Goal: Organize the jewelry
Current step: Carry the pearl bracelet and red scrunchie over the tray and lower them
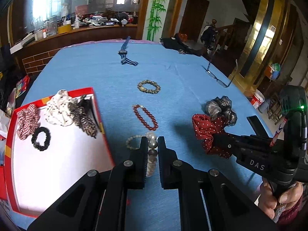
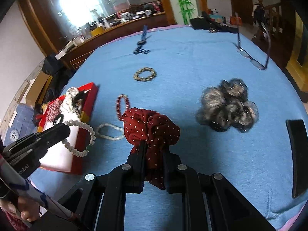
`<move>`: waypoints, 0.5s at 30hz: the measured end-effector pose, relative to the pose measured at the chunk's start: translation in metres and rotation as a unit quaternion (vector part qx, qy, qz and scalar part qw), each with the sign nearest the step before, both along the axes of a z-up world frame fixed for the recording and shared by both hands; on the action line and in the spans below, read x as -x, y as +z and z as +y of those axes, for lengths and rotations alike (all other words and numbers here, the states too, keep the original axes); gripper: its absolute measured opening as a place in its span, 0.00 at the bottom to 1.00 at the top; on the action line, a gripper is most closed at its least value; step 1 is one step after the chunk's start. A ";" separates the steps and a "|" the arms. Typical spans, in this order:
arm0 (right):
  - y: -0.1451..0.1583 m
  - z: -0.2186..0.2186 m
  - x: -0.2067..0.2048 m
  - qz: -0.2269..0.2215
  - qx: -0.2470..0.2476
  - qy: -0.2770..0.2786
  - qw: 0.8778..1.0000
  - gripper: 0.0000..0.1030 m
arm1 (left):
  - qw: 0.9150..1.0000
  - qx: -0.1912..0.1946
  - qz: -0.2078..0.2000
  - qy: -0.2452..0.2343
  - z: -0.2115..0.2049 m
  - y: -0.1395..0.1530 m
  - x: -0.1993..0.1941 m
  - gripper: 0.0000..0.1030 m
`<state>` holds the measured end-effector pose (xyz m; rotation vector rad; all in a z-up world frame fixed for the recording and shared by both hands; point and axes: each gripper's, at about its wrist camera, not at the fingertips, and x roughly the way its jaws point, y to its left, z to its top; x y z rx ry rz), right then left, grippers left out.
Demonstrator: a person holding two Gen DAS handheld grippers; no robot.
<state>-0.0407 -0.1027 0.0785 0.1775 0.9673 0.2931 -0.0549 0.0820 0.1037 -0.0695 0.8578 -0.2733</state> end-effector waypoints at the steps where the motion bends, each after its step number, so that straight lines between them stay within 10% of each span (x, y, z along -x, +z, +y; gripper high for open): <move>1: 0.003 0.006 0.000 -0.002 0.000 0.008 1.000 0.15 | 1.000 0.002 -0.001 0.005 0.005 0.001 0.001 0.09; 15: 0.023 0.089 0.005 -0.018 0.009 0.099 0.995 0.16 | 0.996 0.003 -0.027 0.081 0.087 0.018 0.020 0.09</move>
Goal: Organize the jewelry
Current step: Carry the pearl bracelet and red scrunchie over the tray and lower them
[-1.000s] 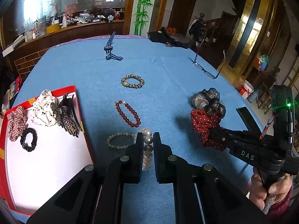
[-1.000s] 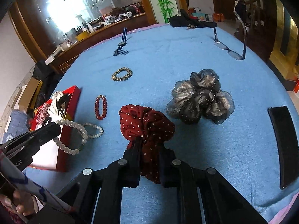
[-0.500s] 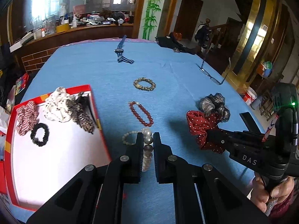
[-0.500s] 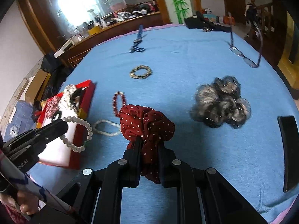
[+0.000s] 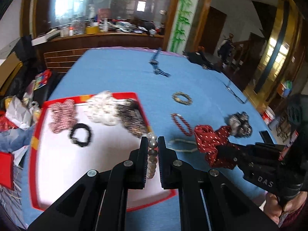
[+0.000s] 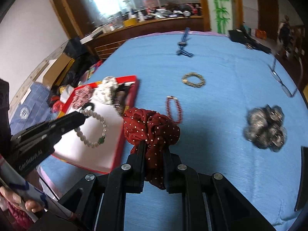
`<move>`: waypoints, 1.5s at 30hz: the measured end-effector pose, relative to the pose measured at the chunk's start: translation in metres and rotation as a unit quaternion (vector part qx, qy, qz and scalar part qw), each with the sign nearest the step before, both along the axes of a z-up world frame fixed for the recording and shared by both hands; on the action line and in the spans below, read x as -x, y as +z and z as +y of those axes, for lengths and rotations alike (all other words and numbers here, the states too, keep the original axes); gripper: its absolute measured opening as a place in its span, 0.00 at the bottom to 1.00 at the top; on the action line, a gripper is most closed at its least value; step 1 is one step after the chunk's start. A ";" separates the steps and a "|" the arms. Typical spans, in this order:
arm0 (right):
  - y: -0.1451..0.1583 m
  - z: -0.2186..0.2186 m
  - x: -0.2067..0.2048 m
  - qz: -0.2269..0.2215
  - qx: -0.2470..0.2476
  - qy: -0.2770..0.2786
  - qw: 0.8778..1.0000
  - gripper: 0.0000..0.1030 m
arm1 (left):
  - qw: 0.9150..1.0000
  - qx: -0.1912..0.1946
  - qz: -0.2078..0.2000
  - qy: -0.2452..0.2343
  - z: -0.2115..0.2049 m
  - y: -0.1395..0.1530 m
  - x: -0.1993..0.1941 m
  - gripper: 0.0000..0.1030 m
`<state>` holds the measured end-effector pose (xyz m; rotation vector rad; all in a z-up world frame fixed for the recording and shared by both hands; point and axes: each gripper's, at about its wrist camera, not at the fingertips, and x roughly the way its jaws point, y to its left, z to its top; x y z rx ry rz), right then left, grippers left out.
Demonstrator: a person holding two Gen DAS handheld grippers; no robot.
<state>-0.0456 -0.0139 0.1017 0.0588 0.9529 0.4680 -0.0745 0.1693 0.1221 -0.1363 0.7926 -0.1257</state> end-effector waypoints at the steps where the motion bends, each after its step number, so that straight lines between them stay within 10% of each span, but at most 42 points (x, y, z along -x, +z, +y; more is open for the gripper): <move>1: 0.001 0.006 0.001 -0.001 0.001 0.006 1.000 0.16 | 1.000 0.000 -0.001 0.006 0.005 0.001 0.000 0.09; 18: -0.015 0.104 -0.013 0.028 0.015 0.082 0.996 0.17 | 0.995 0.010 0.014 0.103 0.110 -0.021 -0.002 0.09; 45: -0.046 0.169 -0.066 0.059 0.046 0.074 0.994 0.17 | 0.986 -0.004 0.056 0.157 0.162 -0.064 -0.038 0.09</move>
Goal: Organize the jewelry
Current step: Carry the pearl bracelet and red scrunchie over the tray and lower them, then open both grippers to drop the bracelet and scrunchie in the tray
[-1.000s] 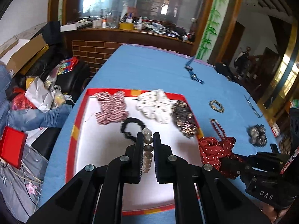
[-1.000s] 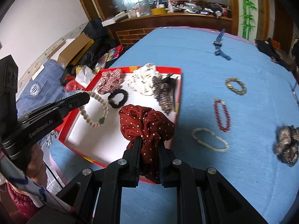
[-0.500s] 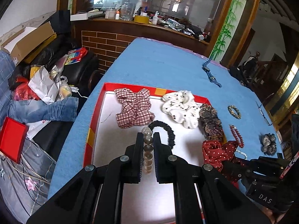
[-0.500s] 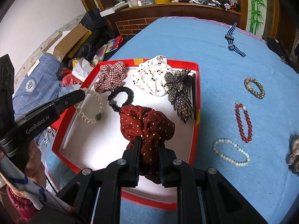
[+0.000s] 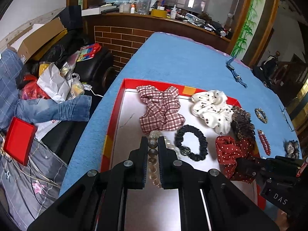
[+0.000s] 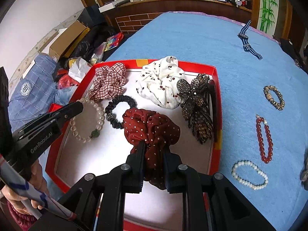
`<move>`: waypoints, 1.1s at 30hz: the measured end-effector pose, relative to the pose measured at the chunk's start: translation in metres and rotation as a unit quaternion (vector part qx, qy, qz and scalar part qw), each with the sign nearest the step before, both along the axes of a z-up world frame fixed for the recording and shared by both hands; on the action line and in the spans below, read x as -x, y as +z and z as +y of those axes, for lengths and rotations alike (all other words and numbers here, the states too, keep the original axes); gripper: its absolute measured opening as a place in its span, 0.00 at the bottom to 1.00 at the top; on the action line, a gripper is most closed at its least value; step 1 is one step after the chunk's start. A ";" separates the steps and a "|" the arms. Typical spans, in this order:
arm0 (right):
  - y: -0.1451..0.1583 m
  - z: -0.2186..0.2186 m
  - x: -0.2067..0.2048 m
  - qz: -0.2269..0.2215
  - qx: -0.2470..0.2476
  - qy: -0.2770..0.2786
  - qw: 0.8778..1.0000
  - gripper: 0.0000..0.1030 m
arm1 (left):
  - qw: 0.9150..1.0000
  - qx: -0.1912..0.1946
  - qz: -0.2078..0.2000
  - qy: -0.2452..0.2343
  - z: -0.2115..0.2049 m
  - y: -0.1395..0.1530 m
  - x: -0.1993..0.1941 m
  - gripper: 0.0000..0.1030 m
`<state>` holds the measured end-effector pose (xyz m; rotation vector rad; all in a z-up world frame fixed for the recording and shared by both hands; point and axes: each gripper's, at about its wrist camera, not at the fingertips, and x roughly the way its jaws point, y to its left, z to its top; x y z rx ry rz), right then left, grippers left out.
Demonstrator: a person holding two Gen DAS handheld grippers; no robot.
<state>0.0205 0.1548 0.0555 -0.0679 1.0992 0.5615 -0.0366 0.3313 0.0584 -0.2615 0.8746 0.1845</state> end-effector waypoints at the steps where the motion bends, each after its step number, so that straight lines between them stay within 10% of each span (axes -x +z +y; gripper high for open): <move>1: -0.002 0.002 -0.003 0.001 0.003 -0.002 1.000 0.17 | 1.000 0.001 0.003 0.003 0.002 -0.002 -0.001 0.09; 33: 0.023 -0.033 0.013 -0.016 -0.047 -0.019 0.999 0.37 | 0.998 -0.049 -0.043 0.007 -0.031 0.023 0.026 0.24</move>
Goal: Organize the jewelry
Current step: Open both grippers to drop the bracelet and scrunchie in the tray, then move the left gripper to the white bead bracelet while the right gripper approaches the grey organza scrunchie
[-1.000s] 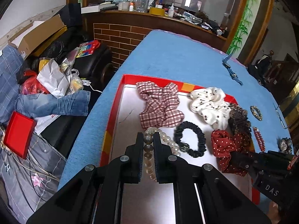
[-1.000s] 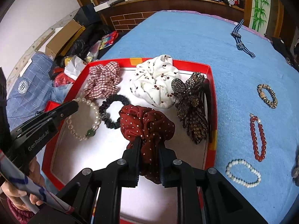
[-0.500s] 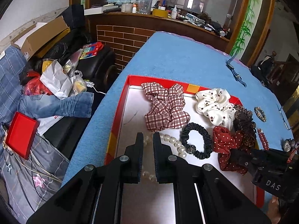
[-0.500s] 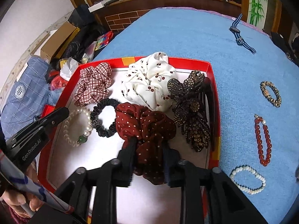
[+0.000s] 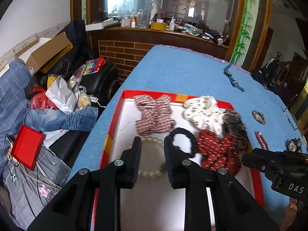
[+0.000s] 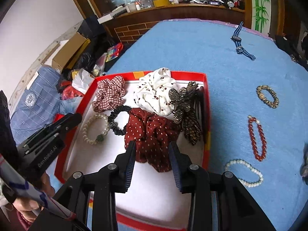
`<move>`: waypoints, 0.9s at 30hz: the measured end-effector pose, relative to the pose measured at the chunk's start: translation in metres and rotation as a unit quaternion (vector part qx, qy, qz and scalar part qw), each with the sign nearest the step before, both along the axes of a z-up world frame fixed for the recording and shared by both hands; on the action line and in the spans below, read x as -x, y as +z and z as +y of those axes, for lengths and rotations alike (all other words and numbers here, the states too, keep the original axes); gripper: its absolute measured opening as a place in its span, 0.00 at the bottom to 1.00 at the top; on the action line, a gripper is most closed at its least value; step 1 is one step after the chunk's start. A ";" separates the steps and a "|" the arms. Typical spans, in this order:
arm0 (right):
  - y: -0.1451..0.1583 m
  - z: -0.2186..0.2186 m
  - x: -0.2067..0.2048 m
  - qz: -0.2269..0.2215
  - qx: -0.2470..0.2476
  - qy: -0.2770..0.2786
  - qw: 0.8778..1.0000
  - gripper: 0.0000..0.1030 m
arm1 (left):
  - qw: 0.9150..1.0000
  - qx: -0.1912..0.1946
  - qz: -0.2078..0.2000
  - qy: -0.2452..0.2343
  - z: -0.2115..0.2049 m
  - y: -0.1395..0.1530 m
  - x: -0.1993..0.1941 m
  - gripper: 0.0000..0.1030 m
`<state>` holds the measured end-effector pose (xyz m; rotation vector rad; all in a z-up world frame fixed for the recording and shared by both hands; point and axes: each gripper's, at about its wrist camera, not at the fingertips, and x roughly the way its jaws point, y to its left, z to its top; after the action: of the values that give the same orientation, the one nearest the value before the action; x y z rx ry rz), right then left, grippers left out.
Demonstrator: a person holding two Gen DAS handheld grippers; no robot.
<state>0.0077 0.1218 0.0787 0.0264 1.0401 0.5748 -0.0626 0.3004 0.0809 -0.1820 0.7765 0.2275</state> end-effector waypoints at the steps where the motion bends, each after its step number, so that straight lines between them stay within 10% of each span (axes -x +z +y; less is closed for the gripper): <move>1: 0.003 -0.005 0.004 -0.002 -0.002 -0.003 1.000 0.37 | 1.000 -0.005 -0.003 -0.005 -0.007 0.001 0.002 0.24; 27: -0.015 -0.214 0.021 0.028 -0.063 -0.176 0.982 0.39 | 0.985 0.002 0.037 -0.168 -0.162 0.002 -0.011 0.24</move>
<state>-0.0137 -0.0927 0.0638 0.3331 1.0222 0.3177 -0.0517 0.1384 0.0834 -0.0437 0.8687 -0.0884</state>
